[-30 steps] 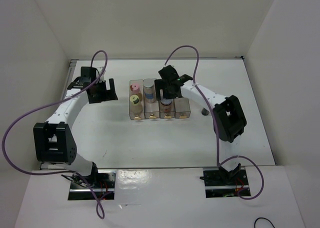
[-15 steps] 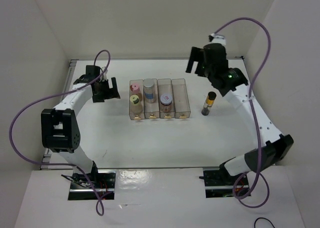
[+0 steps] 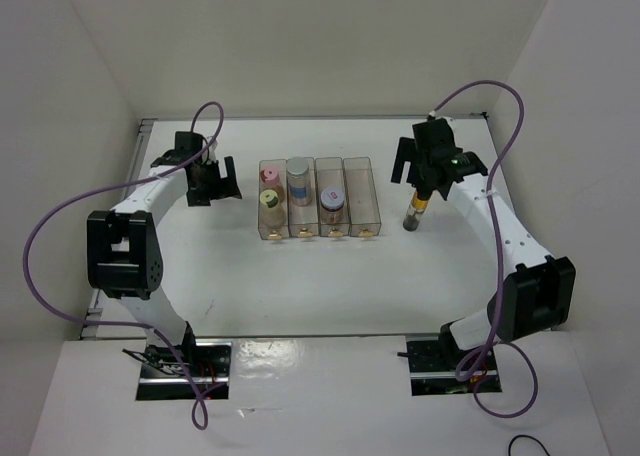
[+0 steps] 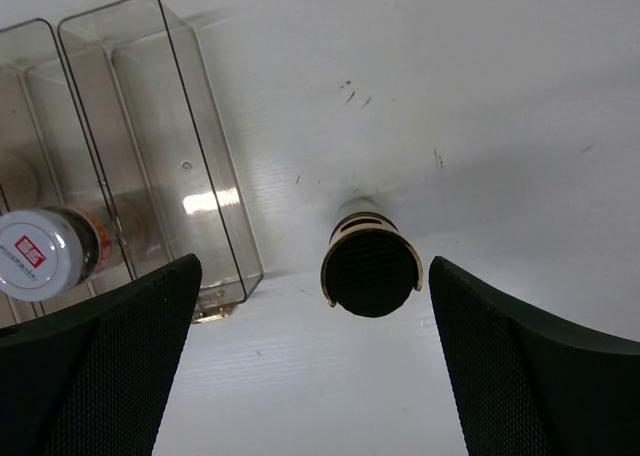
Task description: Organize the condiment bottles
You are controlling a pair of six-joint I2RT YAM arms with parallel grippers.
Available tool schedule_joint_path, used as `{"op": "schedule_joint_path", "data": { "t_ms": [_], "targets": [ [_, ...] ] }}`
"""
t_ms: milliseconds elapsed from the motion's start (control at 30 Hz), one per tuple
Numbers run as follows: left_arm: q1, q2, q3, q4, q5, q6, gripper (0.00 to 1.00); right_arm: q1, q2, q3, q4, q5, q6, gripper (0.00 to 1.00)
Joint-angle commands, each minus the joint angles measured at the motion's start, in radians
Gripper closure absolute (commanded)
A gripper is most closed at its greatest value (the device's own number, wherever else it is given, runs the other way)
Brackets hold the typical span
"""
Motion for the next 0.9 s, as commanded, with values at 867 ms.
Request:
{"op": "schedule_joint_path", "data": {
  "t_ms": [867],
  "targets": [
    [0.006, 0.008, 0.043, 0.02, 0.029, 0.025, 0.0, -0.082, 0.04, -0.128, 0.094, -0.076, -0.005, 0.24]
  ]
}}
